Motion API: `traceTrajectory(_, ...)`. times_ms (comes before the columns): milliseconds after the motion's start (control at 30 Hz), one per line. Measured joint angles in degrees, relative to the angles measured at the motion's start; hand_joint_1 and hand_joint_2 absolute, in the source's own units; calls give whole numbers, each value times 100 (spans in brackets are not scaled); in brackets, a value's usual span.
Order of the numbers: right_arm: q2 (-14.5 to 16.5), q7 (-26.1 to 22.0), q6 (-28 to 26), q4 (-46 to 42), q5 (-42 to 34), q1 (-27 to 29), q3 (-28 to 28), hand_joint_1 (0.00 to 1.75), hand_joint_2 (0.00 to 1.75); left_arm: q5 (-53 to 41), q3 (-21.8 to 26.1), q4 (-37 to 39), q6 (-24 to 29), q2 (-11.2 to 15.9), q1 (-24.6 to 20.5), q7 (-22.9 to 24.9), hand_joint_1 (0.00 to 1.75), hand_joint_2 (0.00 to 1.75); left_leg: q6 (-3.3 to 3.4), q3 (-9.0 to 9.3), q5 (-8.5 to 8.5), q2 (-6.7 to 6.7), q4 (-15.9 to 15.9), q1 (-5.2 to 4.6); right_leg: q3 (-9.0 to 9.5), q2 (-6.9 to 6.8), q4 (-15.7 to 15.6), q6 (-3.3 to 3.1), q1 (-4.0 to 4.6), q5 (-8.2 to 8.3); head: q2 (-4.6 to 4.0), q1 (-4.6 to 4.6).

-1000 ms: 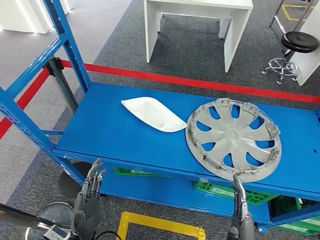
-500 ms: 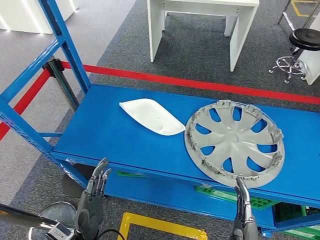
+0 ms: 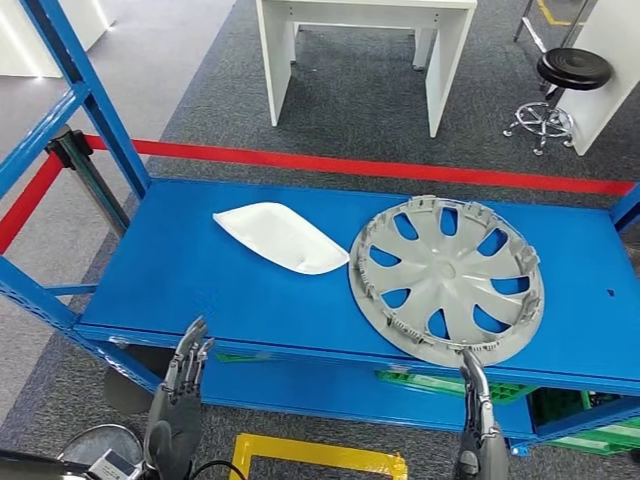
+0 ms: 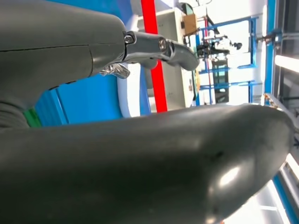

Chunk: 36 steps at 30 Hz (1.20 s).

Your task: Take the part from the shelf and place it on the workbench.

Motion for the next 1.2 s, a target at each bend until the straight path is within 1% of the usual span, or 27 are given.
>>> traceTrajectory(33, 0, 1, 8, -1, 8, 0, -5, 0, 0, -2, 0, 0, -1, -3, -2, -2, 0, 0, 23, 30, 14, 50, -46, 14, -52, -60, 93, 28, 4, -64, 0, 20)
traceTrajectory(67, 0, 2, 18, -1, 14, -3, -9, 0, 0, -5, -1, 0, -3, -6, -1, -3, 0, 0, 43, 59, 25, 107, -84, 28, -165, -143, 309, 49, 9, -184, 0, 51)
traceTrajectory(133, 0, 8, 46, 0, 26, -5, -17, 0, 0, -8, -1, 1, -11, -7, 5, -4, 0, 0, 70, 83, 15, 219, -103, 24, -542, -297, 1040, 84, 5, -508, -1, 112)
traceTrajectory(167, 0, 13, 60, 1, 30, -2, -20, 0, 0, -9, -1, 2, -14, -7, 7, -4, 0, 0, 77, 88, 4, 279, -100, 20, -735, -324, 1384, 99, 2, -615, -1, 126)
traceTrajectory(200, 0, 18, 69, 3, 34, 3, -22, 0, 0, -9, -1, 3, -16, -7, 7, -4, 0, 0, 79, 98, -10, 338, -99, 16, -852, -339, 1572, 111, 1, -628, -1, 131)
traceTrajectory(233, 0, 21, 74, 4, 36, 6, -23, 0, 0, -9, -1, 4, -16, -7, 7, -4, 0, 0, 74, 114, -26, 392, -98, 15, -866, -353, 1561, 117, 1, -542, -1, 133)
traceTrajectory(267, 0, 26, 77, 5, 39, 8, -24, 0, 0, -9, -1, 4, -16, -7, 6, -4, 0, 0, 64, 145, -50, 446, -95, 15, -744, -391, 1299, 115, 0, -347, -1, 136)
traceTrajectory(300, 0, 35, 78, 6, 41, 9, -26, 0, 0, -9, -1, 4, -17, -7, 6, -4, 0, 0, 45, 183, -82, 496, -91, 13, -544, -480, 892, 107, 2, -128, -1, 141)
traceTrajectory(333, 0, 46, 78, 8, 43, 4, -29, 0, 0, -9, -1, 4, -16, -7, 6, -4, 0, 0, 20, 217, -115, 543, -84, -1, -347, -625, 512, 89, 22, 12, -1, 151)
traceTrajectory(367, 1, 56, 79, 9, 45, -2, -32, 0, 0, -9, 0, 4, -16, -6, 6, -4, 0, 0, -8, 245, -152, 587, -70, -22, -180, -745, 205, 51, 37, 107, -1, 162)
traceTrajectory(400, 1, 66, 79, 10, 47, -6, -37, 0, 0, -9, 0, 4, -16, -6, 7, -5, 0, 0, -37, 262, -179, 633, -58, -45, -106, -824, 65, 11, 54, 113, -1, 159)
traceTrajectory(433, 2, 69, 80, 11, 48, -6, -42, 0, 0, -9, 0, 4, -16, -5, 8, -6, 0, 0, -60, 273, -195, 684, -52, -65, -95, -834, 50, -32, 71, 81, -1, 149)
traceTrajectory(500, 4, 69, 80, 12, 48, 9, -51, 0, 0, -10, 0, 4, -16, -4, 4, -8, 0, 0, -107, 301, -241, 767, -41, -65, -102, -700, 43, -106, 56, 92, -1, 123)
traceTrajectory(533, 7, 68, 80, 12, 48, 12, -56, 0, 0, -10, 1, 4, -15, -4, 1, -10, 0, 0, -133, 288, -312, 696, 30, -53, -100, -633, 40, -139, 44, 95, -1, 108)
traceTrajectory(567, 11, 68, 80, 11, 48, 10, -61, 0, 0, -11, 1, 4, -13, -4, 2, -13, 0, 0, -161, 222, -438, 579, 208, -41, -95, -568, 33, -169, 29, 101, -1, 90)
traceTrajectory(600, 15, 68, 85, 11, 49, 7, -68, 0, 0, -11, 1, 4, -8, -3, 9, -16, 0, 0, -182, 86, -611, 434, 516, -29, -91, -513, 30, -196, 21, 103, -1, 60)
traceTrajectory(633, 17, 68, 96, 13, 54, 4, -75, 0, 0, -10, 1, 4, -3, -2, 20, -24, 0, 0, -195, -110, -800, 315, 928, -23, -90, -457, 30, -216, 21, 100, -1, 28)
traceTrajectory(667, 17, 69, 111, 16, 65, 2, -82, 0, 44, -10, 2, 4, 3, -1, 33, -32, 0, 0, -199, -318, -944, 273, 1329, -21, -86, -406, 31, -231, 26, 96, -1, 3)
traceTrajectory(700, 17, 73, 126, 21, 89, 2, -89, 0, 87, -7, 3, 4, 5, 0, 42, -47, 0, 0, -198, -484, -1003, 262, 1614, -21, -78, -361, 31, -241, 32, 91, -1, -16)
traceTrajectory(733, 17, 91, 130, 27, 146, 0, -95, 0, 131, -3, 4, 4, 3, 2, 49, -68, 0, 0, -186, -558, -927, 260, 1679, -21, -64, -316, 32, -246, 41, 86, 0, -28)
traceTrajectory(767, 17, 121, 119, 33, 224, -5, -100, 0, 175, 1, 5, 4, -3, 3, 52, -88, 0, 0, -164, -531, -744, 258, 1520, -22, -43, -277, 32, -248, 48, 79, 0, -37)
traceTrajectory(833, 17, 216, 72, 46, 382, -20, -102, 0, 175, 5, 8, 4, -17, 5, 57, -133, 0, 0, -115, -256, -257, 243, 749, -22, 6, -226, 35, -242, 71, 55, 0, -48)
traceTrajectory(867, 17, 258, 47, 54, 422, -27, -102, 0, 175, 4, 8, 4, -21, 5, 58, -154, 0, 0, -148, -125, -105, 227, 406, -10, 16, -210, 50, -242, 93, 31, -1, -54)
traceTrajectory(900, 17, 282, 26, 62, 440, -32, -101, 0, 131, 1, 9, 3, -22, 5, 63, -173, 0, 0, -170, -39, -32, 212, 176, -1, 16, -202, 61, -237, 114, 15, -1, -46)
traceTrajectory(967, 17, 254, -8, 81, 433, -36, -102, 0, 44, -10, 13, 2, -26, 6, 72, -191, 0, 0, -214, -11, -32, 194, 74, 3, 0, -196, 77, -226, 135, -2, -1, -21)
traceTrajectory(1000, 17, 223, -23, 87, 425, -39, -102, 0, 0, -13, 17, 2, -32, 6, 77, -192, 0, 0, -186, -16, -35, 192, 75, -10, 0, -198, 68, -211, 128, 7, 0, -4)
traceTrajectory(1200, 20, 401, -100, 113, 383, -74, -107, 0, 0, -17, 39, 2, -36, 7, 84, -211, 0, 0, -118, -19, -37, 188, 79, -54, 11, -200, 42, -157, 89, 23, -1, 0)
